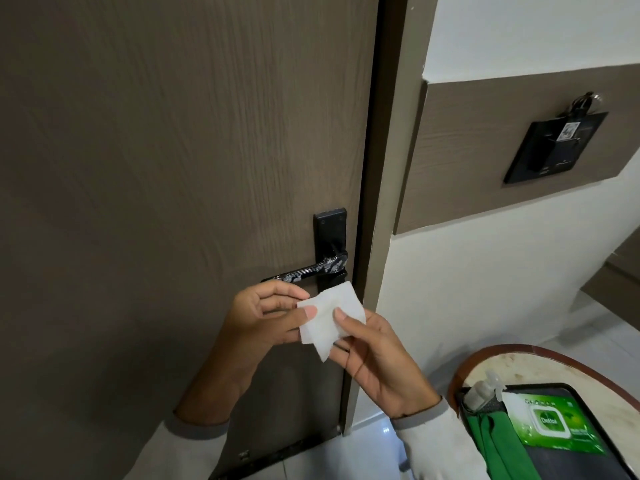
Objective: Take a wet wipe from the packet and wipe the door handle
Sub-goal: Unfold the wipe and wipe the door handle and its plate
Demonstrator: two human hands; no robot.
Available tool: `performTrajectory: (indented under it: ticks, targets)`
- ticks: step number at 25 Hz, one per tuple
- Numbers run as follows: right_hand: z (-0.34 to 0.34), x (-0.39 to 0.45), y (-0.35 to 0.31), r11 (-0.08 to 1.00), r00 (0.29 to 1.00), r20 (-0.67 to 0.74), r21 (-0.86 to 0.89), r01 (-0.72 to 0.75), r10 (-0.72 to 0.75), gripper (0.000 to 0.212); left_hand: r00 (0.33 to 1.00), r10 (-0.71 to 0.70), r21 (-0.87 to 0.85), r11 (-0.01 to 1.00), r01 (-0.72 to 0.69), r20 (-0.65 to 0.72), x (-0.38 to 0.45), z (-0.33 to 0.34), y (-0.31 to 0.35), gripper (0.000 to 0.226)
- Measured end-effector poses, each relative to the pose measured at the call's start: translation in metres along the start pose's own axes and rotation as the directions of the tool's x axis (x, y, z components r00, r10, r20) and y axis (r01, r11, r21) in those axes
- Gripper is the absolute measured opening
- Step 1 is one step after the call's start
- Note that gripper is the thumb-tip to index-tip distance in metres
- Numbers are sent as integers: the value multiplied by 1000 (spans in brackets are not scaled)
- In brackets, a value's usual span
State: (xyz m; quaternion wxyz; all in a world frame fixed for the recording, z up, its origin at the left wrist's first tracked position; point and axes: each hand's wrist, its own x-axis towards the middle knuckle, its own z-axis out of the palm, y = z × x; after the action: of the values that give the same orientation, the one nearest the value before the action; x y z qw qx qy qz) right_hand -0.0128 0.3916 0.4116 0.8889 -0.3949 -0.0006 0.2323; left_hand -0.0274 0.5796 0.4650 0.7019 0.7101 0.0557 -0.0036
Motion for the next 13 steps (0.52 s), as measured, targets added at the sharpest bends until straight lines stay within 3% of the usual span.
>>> performTrajectory:
  ticks: [1,2,3,4,5,6,7,8,10,13]
  targets:
    - [2,-1,0,999,999,-28,-14,28,-29,37,999,44,55,998,-43,-16,1,0,2,14]
    - [2,0,-2,995,993,-75,-49,92,-96,31,983,175,172,972,-163,-59,4,-3,4,13]
    - [2,2,-5,966,963,-136,-140,215,-234,22,909,401,364,868,-338,-113,11,-8,10,9]
    - [2,6,-10,867,874,-192,-335,369,-446,13,741,660,596,648,-474,-129,20,-15,19,10]
    - [2,13,-15,665,715,-200,-589,459,-670,12,517,854,786,357,-505,-56,33,-25,31,16]
    - [3,23,-19,420,544,-129,-787,453,-829,12,330,942,881,100,-462,66,49,-34,46,23]
    - [9,35,-20,224,444,-21,-884,410,-896,16,238,955,919,-76,-387,179,65,-41,60,30]
    - [16,47,-17,81,426,85,-931,356,-901,30,220,940,932,-187,-309,261,81,-45,72,37]
    - [20,67,0,-125,514,279,-941,314,-811,44,258,891,927,-349,-139,375,108,-52,79,48]
    - [14,81,34,-378,505,459,-889,260,-732,45,253,869,893,-448,38,425,124,-59,68,58]
